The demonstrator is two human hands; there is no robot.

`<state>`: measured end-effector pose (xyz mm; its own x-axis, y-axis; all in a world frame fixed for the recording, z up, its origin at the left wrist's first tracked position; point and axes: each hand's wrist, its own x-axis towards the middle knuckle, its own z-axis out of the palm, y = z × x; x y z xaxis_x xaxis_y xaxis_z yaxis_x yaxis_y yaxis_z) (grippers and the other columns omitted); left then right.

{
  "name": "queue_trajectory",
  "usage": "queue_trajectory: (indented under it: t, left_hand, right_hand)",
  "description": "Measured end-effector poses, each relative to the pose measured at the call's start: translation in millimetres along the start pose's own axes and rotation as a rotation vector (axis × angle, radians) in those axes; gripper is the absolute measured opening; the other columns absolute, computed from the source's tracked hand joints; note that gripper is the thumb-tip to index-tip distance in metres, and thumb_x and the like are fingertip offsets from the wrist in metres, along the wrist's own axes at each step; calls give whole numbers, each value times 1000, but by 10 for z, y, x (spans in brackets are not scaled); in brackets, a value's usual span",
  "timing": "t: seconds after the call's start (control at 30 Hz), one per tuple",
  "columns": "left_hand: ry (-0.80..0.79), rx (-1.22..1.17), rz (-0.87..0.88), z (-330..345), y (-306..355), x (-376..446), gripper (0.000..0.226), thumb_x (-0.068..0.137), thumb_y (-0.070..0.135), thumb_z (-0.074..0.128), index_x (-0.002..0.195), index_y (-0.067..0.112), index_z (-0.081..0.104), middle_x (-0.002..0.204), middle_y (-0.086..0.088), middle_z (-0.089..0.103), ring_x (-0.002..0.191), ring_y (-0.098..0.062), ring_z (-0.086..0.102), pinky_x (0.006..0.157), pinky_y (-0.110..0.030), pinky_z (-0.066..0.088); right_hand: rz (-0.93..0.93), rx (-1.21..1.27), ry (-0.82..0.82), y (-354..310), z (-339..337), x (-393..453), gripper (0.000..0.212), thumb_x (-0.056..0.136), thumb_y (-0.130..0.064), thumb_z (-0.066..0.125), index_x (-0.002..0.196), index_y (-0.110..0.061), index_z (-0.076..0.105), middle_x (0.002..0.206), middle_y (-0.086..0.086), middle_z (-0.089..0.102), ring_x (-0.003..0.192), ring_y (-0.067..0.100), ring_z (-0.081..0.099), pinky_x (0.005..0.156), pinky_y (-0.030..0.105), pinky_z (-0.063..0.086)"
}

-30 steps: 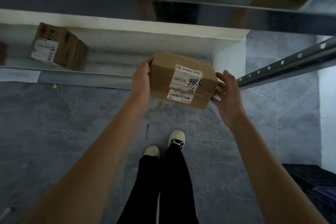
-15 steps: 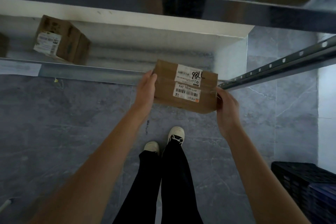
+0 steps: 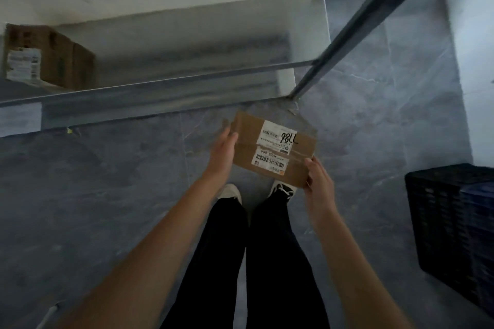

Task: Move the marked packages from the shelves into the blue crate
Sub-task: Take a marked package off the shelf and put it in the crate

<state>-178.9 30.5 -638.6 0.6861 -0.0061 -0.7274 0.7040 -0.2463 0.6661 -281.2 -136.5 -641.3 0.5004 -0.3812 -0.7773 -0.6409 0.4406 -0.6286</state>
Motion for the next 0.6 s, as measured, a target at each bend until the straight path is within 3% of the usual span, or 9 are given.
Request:
queue_trajectory:
  t: [0.07, 0.13, 0.2, 0.27, 0.33, 0.37, 0.5, 0.53, 0.6]
  left_hand:
    - [-25, 24, -8, 163, -49, -125, 37, 102, 13, 34, 135, 8, 49, 135, -9, 54, 121, -20, 54, 107, -34, 40]
    - [-47, 50, 5, 363, -60, -249, 32, 102, 16, 34, 127, 18, 53, 118, 5, 58, 97, 2, 59, 83, -11, 46]
    - [-69, 64, 3, 606, -42, -322, 35, 102, 17, 35, 134, 18, 50, 106, 13, 56, 84, 14, 52, 67, -3, 40]
    - [-89, 102, 8, 891, 11, -384, 37, 102, 19, 36, 136, 14, 48, 107, 13, 57, 86, 14, 53, 71, -4, 41]
    - [-112, 136, 12, 1216, 100, -469, 38, 102, 20, 37, 138, 12, 47, 124, 7, 57, 105, 4, 57, 88, -12, 44]
    - [-129, 133, 17, 1395, 140, -521, 38, 102, 20, 37, 137, 12, 47, 125, 6, 58, 107, 4, 57, 89, -12, 43]
    - [-186, 220, 77, 2239, 274, -799, 37, 101, 20, 38, 137, 16, 47, 119, 3, 56, 96, -1, 57, 71, -5, 42]
    - [-190, 236, 93, 2466, 302, -887, 36, 100, 19, 39, 135, 15, 48, 120, 2, 56, 100, -6, 58, 74, -7, 45]
    - [-197, 273, 112, 2938, 372, -1071, 40, 99, 20, 41, 138, 11, 45, 132, -6, 53, 119, -21, 54, 96, -28, 46]
  right_hand:
    - [9, 17, 26, 69, -198, -87, 24, 96, -23, 53, 113, -26, 69, 107, -3, 73, 102, 15, 66, 87, 29, 49]
    - [28, 31, 71, 97, -411, -164, 28, 95, -28, 54, 120, -28, 67, 113, -4, 72, 109, 17, 64, 95, 33, 49]
    - [51, 50, 111, 105, -646, -219, 24, 95, -29, 54, 114, -34, 68, 113, -6, 71, 110, 16, 62, 102, 39, 46]
    - [55, 68, 124, 96, -907, -268, 22, 96, -29, 53, 109, -38, 68, 114, -6, 70, 112, 17, 61, 105, 42, 44]
    - [50, 96, 139, 61, -1198, -296, 27, 96, -28, 52, 118, -34, 66, 120, -3, 68, 116, 18, 59, 108, 44, 42]
    - [45, 116, 150, 28, -1360, -297, 29, 97, -27, 51, 122, -32, 65, 121, -2, 68, 117, 18, 59, 108, 43, 42]
    - [20, 179, 202, -192, -2121, -309, 26, 96, -28, 52, 118, -36, 66, 116, -7, 69, 113, 13, 61, 97, 32, 48]
    - [15, 190, 216, -268, -2325, -324, 28, 97, -29, 52, 122, -34, 64, 118, -6, 68, 112, 13, 60, 97, 32, 47]
    - [8, 216, 262, -427, -2744, -365, 25, 97, -28, 52, 118, -33, 64, 117, -5, 66, 106, 11, 60, 91, 30, 49]
